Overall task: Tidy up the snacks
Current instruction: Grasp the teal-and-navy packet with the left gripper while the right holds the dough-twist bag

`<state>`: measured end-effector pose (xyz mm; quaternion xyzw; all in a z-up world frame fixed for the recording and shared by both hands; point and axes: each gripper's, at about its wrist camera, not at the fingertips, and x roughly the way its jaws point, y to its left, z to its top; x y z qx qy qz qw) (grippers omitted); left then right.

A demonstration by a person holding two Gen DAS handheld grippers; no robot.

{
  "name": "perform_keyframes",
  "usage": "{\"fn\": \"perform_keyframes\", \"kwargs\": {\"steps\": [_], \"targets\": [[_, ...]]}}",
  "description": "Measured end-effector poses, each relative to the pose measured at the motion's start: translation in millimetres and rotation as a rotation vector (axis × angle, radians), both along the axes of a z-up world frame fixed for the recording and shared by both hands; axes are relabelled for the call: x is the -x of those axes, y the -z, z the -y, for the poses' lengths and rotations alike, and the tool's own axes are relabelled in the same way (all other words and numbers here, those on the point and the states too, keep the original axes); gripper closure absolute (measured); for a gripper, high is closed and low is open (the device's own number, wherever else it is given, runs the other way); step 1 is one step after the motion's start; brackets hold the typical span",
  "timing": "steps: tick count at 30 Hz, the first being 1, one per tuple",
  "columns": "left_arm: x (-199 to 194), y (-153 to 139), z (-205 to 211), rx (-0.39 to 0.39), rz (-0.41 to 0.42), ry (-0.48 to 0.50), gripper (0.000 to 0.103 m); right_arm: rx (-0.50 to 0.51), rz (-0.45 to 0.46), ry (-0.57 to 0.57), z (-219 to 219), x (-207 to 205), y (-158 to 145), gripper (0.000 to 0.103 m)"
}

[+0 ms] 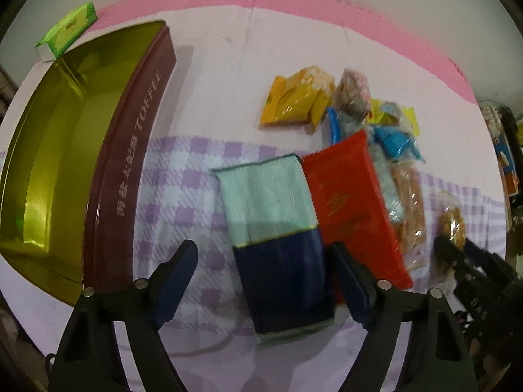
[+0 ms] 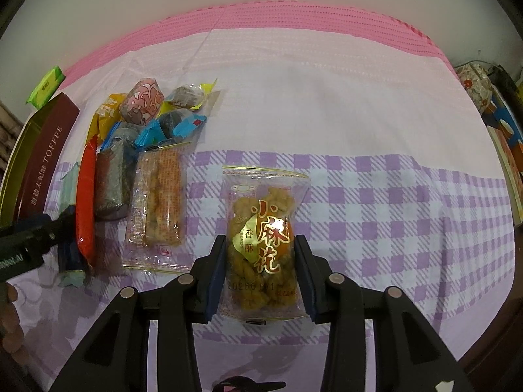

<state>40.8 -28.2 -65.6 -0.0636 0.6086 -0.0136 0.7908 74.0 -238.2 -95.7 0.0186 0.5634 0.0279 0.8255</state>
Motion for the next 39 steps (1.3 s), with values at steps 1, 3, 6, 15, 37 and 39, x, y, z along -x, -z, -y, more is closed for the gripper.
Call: {"fn": "perform_keyframes", "kwargs": {"steps": [1,3,6,15,37,39], "targets": [[2.1,1.3,-0.8,-0.002,-0.005,0.003,0.024,0.000,0.000,0.000,-0.1,-0.2,-0.2,0.065],[4.8,2.5,-2.4,-0.007,-0.005,0.007,0.024,0.000,0.000,0.000,-0.1,0.0,-0.2,0.065],[8.3,3.8,-2.0,-0.020,-0.010,0.021,0.024,0.000,-0.001,-0.002,-0.2,-0.2,-0.3,0.065],[11.6,5.5,-4.8,-0.080,-0.012,0.046,0.024,-0.006,-0.002,-0.001,0.1,0.3,0.6,0.065],[1.1,-1.3,8.7,-0.088,-0.027,0.099,0.052,0.000,-0.004,-0.004,-2.9,0.5,1.8,0.064],[4.9,-4.8,6.8,-0.082,-0.023,0.107,0.052,0.002,-0.004,-0.004,-3.2,0.8,2.2,0.064]]}}
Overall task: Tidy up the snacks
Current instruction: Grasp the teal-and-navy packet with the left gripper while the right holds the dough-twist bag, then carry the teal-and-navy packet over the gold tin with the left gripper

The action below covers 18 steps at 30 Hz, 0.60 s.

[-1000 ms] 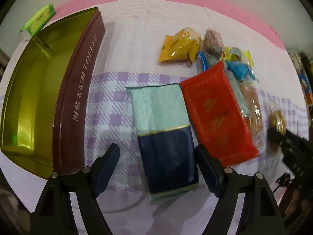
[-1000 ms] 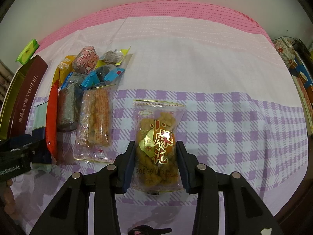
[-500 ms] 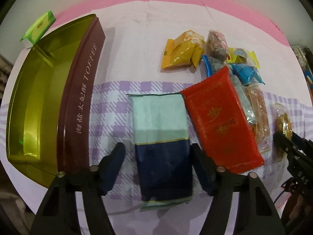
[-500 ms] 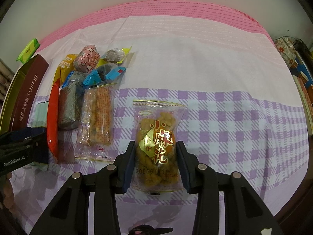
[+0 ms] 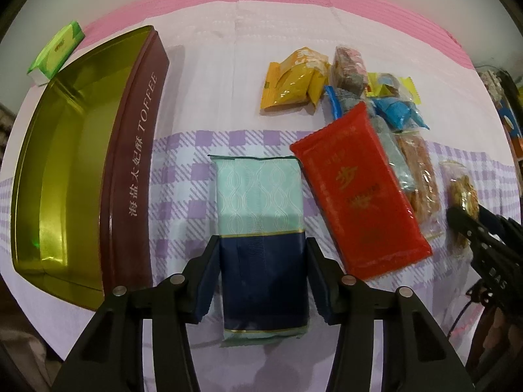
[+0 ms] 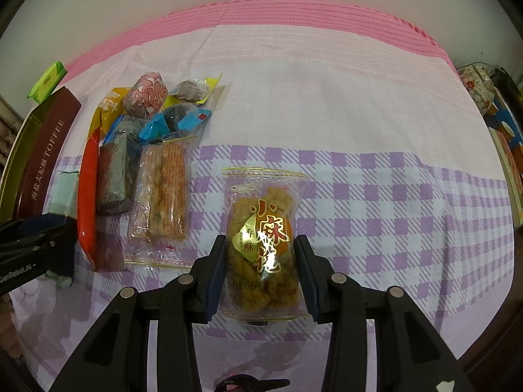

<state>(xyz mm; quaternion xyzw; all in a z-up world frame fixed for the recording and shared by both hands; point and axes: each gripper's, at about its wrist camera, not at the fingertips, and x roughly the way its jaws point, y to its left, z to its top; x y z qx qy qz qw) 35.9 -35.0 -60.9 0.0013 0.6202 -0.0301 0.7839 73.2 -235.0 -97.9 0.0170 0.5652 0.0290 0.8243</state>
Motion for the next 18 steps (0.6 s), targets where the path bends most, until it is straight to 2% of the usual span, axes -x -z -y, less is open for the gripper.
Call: {"fn": "perform_keyframes", "kwargs": {"steps": [11,18], "targets": [[9.4,-26.7,0.6,0.019,0.031,0.038,0.052,0.007,0.000,-0.001,-3.4,0.8,0.2,0.064],[8.4,-44.8,-5.4,0.030,0.057,0.029,0.052,0.025,0.001,-0.003,-6.1,1.1,0.0,0.064]]}}
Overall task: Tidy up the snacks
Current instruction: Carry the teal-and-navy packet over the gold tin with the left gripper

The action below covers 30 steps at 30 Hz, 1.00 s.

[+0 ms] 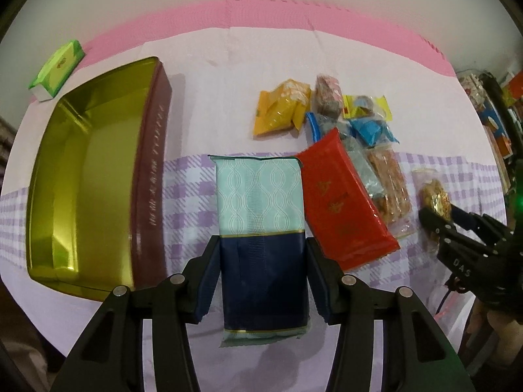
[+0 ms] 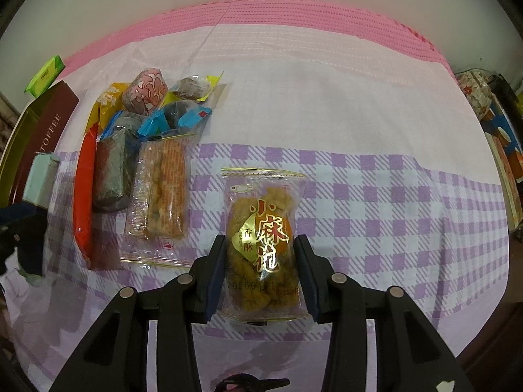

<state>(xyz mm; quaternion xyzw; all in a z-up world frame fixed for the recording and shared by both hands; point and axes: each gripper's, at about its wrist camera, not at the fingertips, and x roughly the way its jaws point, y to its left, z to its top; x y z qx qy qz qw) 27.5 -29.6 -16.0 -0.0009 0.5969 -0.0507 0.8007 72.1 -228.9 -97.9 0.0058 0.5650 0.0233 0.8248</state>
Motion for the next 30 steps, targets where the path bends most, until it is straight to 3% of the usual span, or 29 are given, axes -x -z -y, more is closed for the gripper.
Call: {"fn": "perform_keyframes", "kwargs": {"steps": [8,15,22,30], "targets": [[-9.4,-21.4,-39.3,0.005,0.044,-0.045,0.052,0.003,0.000,0.003,3.1,0.5,0.6,0.064],[-28.1,-40.4,-104.0,-0.070,0.103,-0.122,0.052,0.006,-0.002,0.004,0.8,0.0,0.1,0.063],[-32.3,-20.6,-153.4,-0.148,0.075,-0.170,0.052,0.011,-0.012,0.011,5.1,0.6,0.1,0.063],[-36.5,16.3,-177.6,-0.214,0.019,-0.168,0.052,0.014,-0.033,0.021,4.2,-3.5,0.8,0.063]]}}
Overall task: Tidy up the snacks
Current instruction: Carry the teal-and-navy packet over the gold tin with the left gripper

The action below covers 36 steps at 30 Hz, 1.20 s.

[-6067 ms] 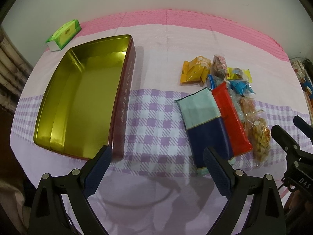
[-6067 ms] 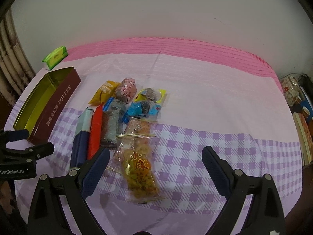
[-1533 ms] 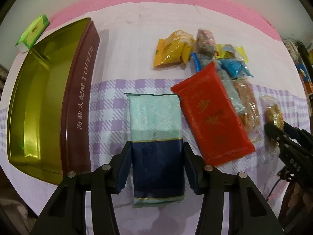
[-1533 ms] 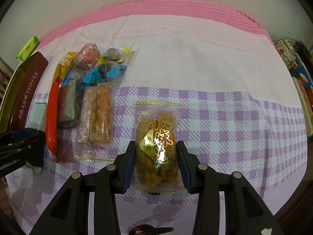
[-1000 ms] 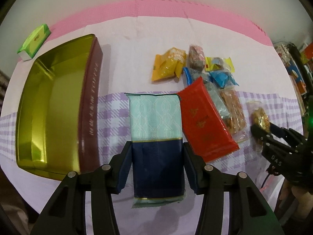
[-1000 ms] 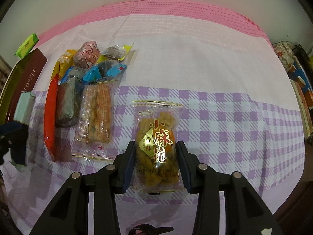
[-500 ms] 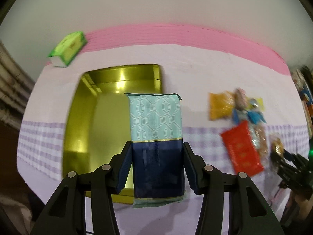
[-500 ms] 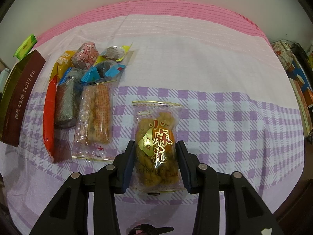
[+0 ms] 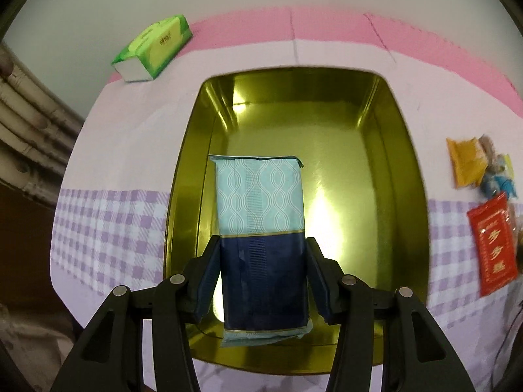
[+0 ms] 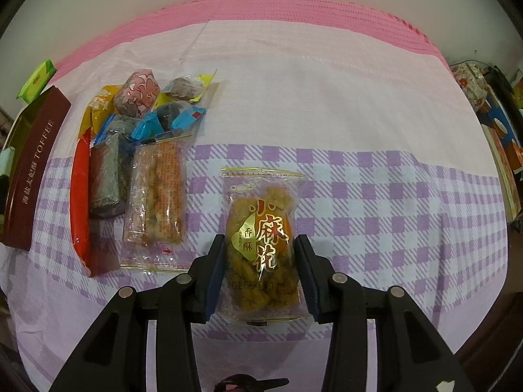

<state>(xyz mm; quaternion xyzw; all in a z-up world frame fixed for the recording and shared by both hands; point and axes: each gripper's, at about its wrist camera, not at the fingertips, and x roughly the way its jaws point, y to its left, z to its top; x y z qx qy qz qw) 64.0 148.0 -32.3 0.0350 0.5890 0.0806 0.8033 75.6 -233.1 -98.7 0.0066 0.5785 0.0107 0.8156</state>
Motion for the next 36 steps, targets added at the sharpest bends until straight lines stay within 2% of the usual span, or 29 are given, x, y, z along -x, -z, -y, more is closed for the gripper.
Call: {"fn": "perform_keyframes", "kwargs": {"steps": [13,20,25,30,36], "targets": [[1.0,28.2,-7.4,-0.046,-0.081,0.043,0.052,0.001,-0.022,0.004,0.4,-2.2,0.7,0.062],[4.8,28.1,-7.8,-0.057,-0.065,0.056,0.052,0.001,-0.027,0.007,-2.2,-3.7,0.2,0.062],[4.5,26.0,-7.9,-0.026,-0.061,0.025,0.051,0.002,-0.029,0.008,-3.1,-4.2,0.3,0.063],[6.3,22.5,-3.7,-0.042,-0.039,0.023,0.048,0.000,-0.018,0.022,-1.4,-3.4,-0.1,0.065],[8.4,13.0,-3.0,-0.020,0.005,0.031,0.043,0.020,-0.004,0.050,-0.2,-1.3,-4.1,0.066]]}}
